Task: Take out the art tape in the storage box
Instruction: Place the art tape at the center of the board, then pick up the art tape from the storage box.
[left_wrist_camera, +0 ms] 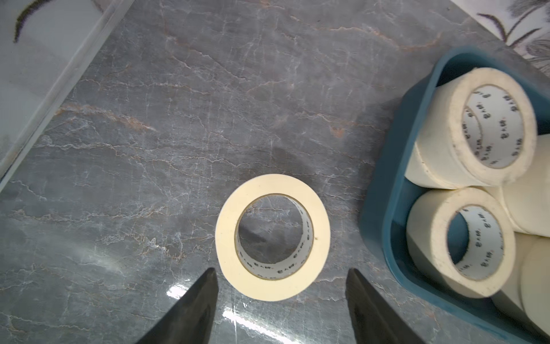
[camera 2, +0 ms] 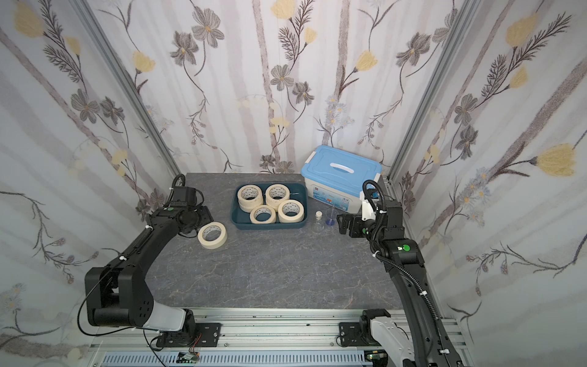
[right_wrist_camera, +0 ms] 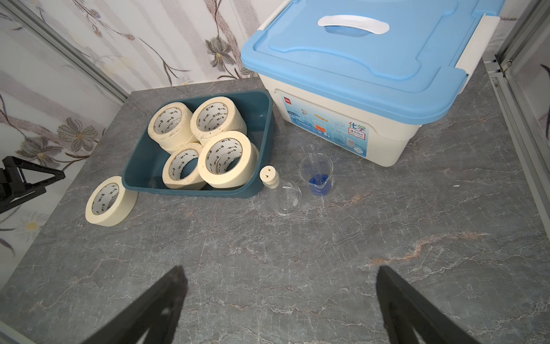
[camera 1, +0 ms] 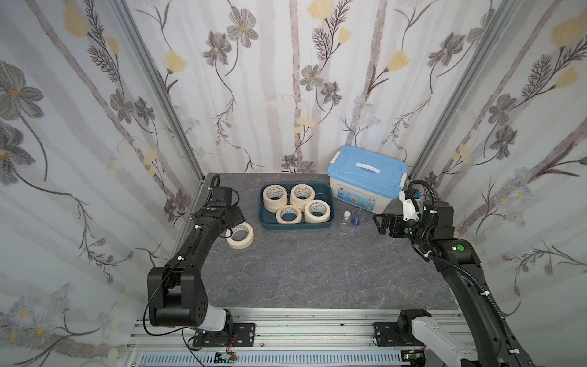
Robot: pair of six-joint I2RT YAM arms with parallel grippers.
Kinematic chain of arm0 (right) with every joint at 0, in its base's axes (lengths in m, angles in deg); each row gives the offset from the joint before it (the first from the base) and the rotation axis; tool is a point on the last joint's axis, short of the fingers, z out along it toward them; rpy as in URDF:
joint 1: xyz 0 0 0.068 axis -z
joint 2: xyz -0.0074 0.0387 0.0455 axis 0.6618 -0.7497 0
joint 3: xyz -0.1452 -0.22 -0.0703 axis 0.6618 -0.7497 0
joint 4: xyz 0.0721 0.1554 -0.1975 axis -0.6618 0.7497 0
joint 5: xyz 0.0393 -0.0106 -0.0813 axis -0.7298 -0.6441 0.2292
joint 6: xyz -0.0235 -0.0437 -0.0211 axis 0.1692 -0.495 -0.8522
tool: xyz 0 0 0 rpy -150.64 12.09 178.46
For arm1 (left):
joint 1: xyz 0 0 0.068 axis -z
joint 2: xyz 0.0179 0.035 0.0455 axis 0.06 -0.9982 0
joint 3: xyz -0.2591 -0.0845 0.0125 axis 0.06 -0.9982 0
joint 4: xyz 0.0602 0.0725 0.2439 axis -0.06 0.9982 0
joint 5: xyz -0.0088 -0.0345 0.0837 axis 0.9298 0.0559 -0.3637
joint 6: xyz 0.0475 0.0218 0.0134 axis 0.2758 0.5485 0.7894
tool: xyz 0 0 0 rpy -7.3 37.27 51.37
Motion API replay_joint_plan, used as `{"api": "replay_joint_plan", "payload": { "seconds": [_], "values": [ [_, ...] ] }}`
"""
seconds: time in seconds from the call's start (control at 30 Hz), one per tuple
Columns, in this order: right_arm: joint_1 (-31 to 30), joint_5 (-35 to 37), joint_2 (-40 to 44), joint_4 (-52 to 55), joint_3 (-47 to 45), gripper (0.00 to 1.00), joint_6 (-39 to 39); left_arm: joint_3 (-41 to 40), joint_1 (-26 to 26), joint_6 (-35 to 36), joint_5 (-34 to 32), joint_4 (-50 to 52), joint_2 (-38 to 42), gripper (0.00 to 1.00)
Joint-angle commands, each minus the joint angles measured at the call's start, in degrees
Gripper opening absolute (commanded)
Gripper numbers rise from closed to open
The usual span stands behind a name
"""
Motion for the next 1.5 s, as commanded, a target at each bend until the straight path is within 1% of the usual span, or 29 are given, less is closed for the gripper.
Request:
{"api": "replay_joint_plan", "payload": {
  "seconds": [0.0, 0.13, 0.37, 0.47, 0.73, 0.77, 0.9, 1.0, 1.17, 1.47],
  "values": [
    [-0.05, -0.75, 0.25, 0.08, 0.52, 1.0, 0.59, 2.26, 1.53, 0.68, 2.03, 2.22, 0.77, 0.78],
    [-0.09, -1.1, 0.34, 0.08, 0.5, 1.0, 0.87, 5.32, 3.81, 0.83, 3.81, 3.42, -0.71, 0.83],
    [-0.05, -1.42, 0.61, 0.17, 0.32, 1.0, 1.13, 9.27, 7.79, 0.52, 4.79, 3.25, -4.89, 0.85],
    [-0.13, -1.47, 0.86, 0.17, 0.07, 1.0, 1.3, 11.61, 9.62, 0.54, 5.05, 3.47, -7.71, 0.86],
    [-0.14, -1.05, 1.25, 0.28, -0.38, 1.0, 1.16, 17.21, 13.65, 1.29, 4.87, 4.36, -16.11, 0.95],
    [-0.14, -1.01, 1.25, 0.38, -0.47, 1.0, 1.14, 19.47, 13.95, 1.44, 4.92, 4.59, -16.96, 0.96],
    [-0.14, -1.48, 1.13, 0.52, -0.47, 1.0, 0.86, 23.0, 15.82, 2.19, 5.29, 5.95, -21.46, 1.0],
    [-0.14, -1.01, 1.22, 0.51, -0.73, 1.0, 0.79, 25.88, 16.84, 2.7, 5.26, 7.05, -24.97, 1.0],
    [-0.17, -0.74, 1.57, 0.61, -1.13, 1.0, 0.77, 30.38, 17.43, 3.03, 5.22, 8.84, -30.51, 0.94],
    [-0.15, -0.78, 1.58, 0.85, -1.34, 1.0, 0.97, 34.86, 17.61, 3.59, 6.06, 10.14, -37.18, 0.88]
  ]
}}
